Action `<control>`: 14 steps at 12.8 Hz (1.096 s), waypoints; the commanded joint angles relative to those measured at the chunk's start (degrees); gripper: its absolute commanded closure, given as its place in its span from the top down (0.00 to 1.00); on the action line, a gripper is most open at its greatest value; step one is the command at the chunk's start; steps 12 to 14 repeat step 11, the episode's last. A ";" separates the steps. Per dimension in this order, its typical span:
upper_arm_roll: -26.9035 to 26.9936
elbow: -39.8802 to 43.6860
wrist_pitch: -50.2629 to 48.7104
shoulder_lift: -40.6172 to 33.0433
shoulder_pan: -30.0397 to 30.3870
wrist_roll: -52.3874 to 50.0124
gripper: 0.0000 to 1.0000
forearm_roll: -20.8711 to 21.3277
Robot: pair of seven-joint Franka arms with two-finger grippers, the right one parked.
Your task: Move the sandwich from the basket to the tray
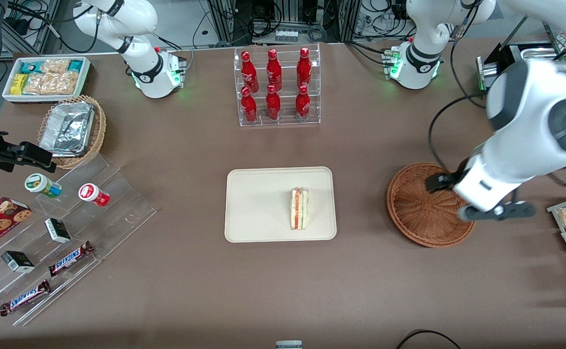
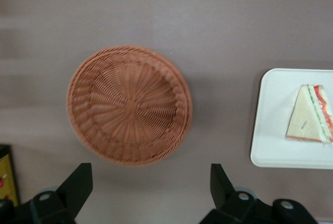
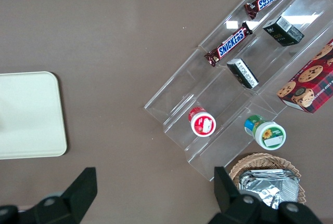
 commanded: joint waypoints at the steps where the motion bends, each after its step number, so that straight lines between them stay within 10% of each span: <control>1: -1.69 -1.67 -3.37 -4.61 2.14 0.39 1.00 0.51; 14: 2.26 -5.36 -9.19 -14.29 2.50 3.19 1.00 2.00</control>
